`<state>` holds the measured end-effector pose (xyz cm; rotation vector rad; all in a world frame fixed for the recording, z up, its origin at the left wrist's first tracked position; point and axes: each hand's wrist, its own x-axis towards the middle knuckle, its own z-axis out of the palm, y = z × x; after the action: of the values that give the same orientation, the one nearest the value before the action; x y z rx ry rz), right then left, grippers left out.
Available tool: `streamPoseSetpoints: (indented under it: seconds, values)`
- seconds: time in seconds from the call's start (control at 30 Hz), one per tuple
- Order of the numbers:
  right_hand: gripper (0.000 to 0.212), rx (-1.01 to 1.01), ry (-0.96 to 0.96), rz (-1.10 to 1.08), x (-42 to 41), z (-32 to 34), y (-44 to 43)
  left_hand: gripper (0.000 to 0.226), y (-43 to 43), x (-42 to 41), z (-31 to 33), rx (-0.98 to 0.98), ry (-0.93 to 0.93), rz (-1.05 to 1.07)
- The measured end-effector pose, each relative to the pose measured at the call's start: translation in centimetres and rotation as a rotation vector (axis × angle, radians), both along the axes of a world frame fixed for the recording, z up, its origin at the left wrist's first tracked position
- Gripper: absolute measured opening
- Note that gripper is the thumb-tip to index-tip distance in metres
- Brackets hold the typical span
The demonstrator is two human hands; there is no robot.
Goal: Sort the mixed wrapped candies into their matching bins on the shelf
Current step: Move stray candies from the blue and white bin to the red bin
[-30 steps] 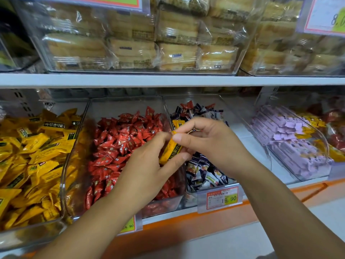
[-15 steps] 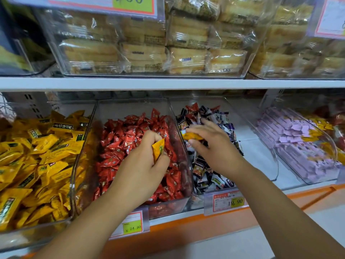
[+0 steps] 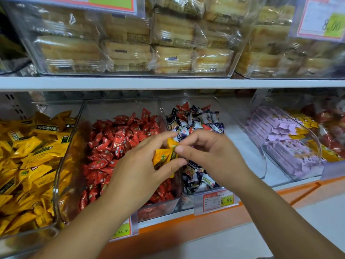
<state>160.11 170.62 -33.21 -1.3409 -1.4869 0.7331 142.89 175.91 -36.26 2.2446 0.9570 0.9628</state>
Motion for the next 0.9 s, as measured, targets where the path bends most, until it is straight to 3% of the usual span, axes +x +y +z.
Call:
streamPoseSetpoints:
  seconds: [0.17,0.27,0.37,0.5,0.6,0.67,0.77,0.9]
  values:
    - [0.02,0.11,-0.416,-0.387,3.2,-0.7,2.2,0.023,0.5,-0.7,-0.3,0.024,-0.04,0.121]
    - [0.036,-0.06,-0.582,-0.474,6.3,-2.1,3.7,0.016,0.8,-1.1,-0.5,-0.021,0.011,0.109]
    - [0.05,-0.233,-0.591,-0.422,6.7,-3.4,4.3,0.024,0.9,-1.3,-1.0,-0.042,0.055,0.054]
    - [0.033,-0.072,-0.641,-0.579,6.6,-3.0,4.1,0.024,0.8,-1.3,-1.3,-0.129,0.024,0.011]
    - [0.03,0.06,-0.575,-0.502,6.5,-2.1,3.7,0.017,0.8,-1.1,-1.2,-0.173,-0.018,-0.016]
    - [0.033,-0.019,-0.578,-0.357,5.7,-2.5,3.9,0.02,0.6,-1.0,-1.3,-0.193,-0.003,-0.042]
    - [0.038,-0.194,-0.78,-0.314,5.2,-4.3,4.8,0.022,0.2,-1.1,-1.6,-0.187,0.044,-0.084]
    - [0.025,-0.194,-0.658,-0.398,4.9,-4.6,5.2,0.03,-0.3,-1.4,-1.6,-0.115,0.105,-0.09]
